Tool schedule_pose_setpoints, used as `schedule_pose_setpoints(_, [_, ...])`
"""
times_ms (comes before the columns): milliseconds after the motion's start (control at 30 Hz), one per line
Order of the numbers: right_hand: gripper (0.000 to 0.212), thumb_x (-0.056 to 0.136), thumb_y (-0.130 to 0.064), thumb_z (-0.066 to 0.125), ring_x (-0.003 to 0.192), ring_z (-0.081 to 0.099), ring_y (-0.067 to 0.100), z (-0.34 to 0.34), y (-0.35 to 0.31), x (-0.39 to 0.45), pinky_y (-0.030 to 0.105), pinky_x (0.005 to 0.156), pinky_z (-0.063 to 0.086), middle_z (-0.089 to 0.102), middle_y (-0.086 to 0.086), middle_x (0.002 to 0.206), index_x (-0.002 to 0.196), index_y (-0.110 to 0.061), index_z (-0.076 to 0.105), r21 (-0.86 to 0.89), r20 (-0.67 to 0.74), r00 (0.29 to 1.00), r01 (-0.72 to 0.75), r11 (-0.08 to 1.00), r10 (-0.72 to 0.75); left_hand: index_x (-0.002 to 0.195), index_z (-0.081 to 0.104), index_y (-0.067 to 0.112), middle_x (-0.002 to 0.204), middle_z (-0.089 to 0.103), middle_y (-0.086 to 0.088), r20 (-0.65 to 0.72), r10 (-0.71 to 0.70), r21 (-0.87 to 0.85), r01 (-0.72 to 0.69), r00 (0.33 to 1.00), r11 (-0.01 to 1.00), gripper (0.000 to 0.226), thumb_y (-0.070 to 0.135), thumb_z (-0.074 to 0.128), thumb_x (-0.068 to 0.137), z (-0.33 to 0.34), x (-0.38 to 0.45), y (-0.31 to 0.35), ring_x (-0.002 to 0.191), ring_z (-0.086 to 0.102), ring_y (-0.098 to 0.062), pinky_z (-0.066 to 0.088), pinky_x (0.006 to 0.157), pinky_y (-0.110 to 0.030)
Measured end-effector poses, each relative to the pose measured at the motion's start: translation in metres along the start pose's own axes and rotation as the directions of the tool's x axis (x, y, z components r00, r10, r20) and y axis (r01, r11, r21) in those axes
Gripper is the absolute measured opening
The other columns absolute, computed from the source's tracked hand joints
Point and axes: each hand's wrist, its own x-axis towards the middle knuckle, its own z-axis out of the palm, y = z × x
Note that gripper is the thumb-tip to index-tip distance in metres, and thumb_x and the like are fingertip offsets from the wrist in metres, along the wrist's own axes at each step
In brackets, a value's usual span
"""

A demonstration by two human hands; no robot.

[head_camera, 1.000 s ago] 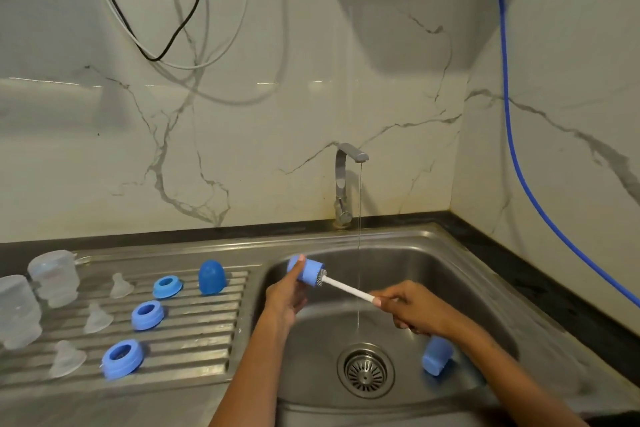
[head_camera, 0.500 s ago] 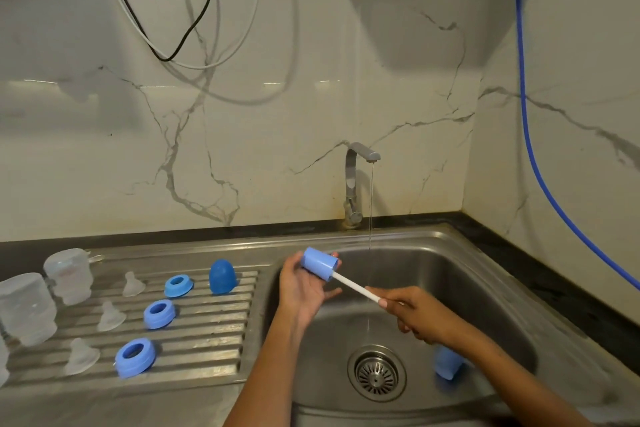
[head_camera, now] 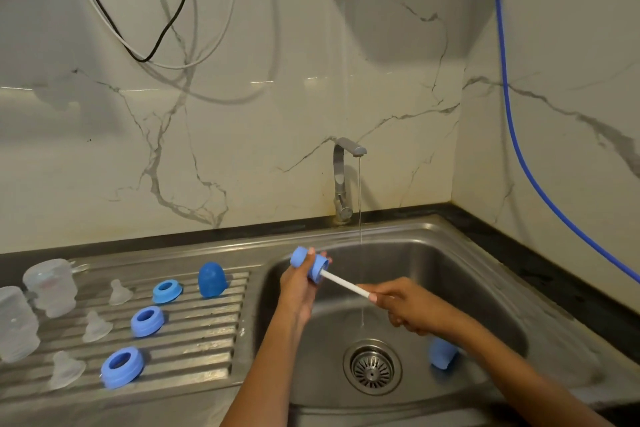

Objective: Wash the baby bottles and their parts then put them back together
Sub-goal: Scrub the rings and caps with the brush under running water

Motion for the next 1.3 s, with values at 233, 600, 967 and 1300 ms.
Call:
schedule_pose_setpoints(233, [0.036, 0.1, -0.036, 0.046, 0.047, 0.043, 0.003, 0.017, 0.001, 0.01, 0.017, 0.045, 0.032, 0.053, -0.009, 0.059, 0.136, -0.039, 0.051, -0.197, -0.054, 0.988, 0.13, 0.972, -0.143, 0.097, 0.06, 0.003, 0.092, 0.066, -0.016, -0.125, 0.027, 0.02, -0.025, 0.992, 0.999, 0.021, 0.018, 0.067, 0.085, -0.005, 0.001, 0.001, 0.081, 0.065, -0.023, 0.055, 0.077, -0.032])
schedule_pose_setpoints(600, [0.036, 0.1, -0.039, 0.045, 0.058, 0.053, 0.004, 0.004, 0.005, 0.014, 0.023, 0.056, 0.044, 0.067, -0.002, 0.079, 0.135, -0.044, 0.05, -0.438, -0.141, 0.984, 0.036, 0.898, -0.108, 0.116, 0.054, -0.002, 0.104, 0.064, -0.021, -0.028, 0.026, 0.058, -0.024, 0.999, 0.998, 0.035, 0.02, 0.061, 0.09, -0.005, 0.006, -0.004, 0.087, 0.066, -0.027, 0.059, 0.074, -0.033])
schedule_pose_setpoints(967, [0.04, 0.095, -0.019, 0.038, 0.043, 0.031, 0.005, -0.017, 0.004, 0.007, 0.016, 0.038, 0.025, 0.044, -0.001, 0.059, 0.125, -0.037, 0.057, 0.3, 0.262, 0.955, -0.217, 0.929, 0.139, 0.112, 0.05, 0.003, 0.109, 0.059, -0.031, 0.059, -0.118, -0.244, 0.129, 0.991, 0.961, 0.027, 0.022, 0.056, 0.094, -0.005, 0.0, 0.011, 0.097, 0.064, -0.037, 0.057, 0.072, -0.042])
schedule_pose_setpoints(1300, [0.042, 0.102, -0.038, 0.04, 0.085, 0.057, 0.014, -0.013, 0.008, 0.016, 0.026, 0.068, 0.041, 0.061, -0.003, 0.106, 0.143, -0.04, 0.037, -0.837, -0.186, 0.898, 0.068, 0.543, -0.399, 0.106, 0.051, 0.002, 0.101, 0.061, -0.024, 0.012, -0.08, -0.222, 0.081, 0.997, 0.972, 0.025, 0.023, 0.057, 0.093, -0.005, -0.002, 0.014, 0.088, 0.064, -0.029, 0.055, 0.074, -0.043])
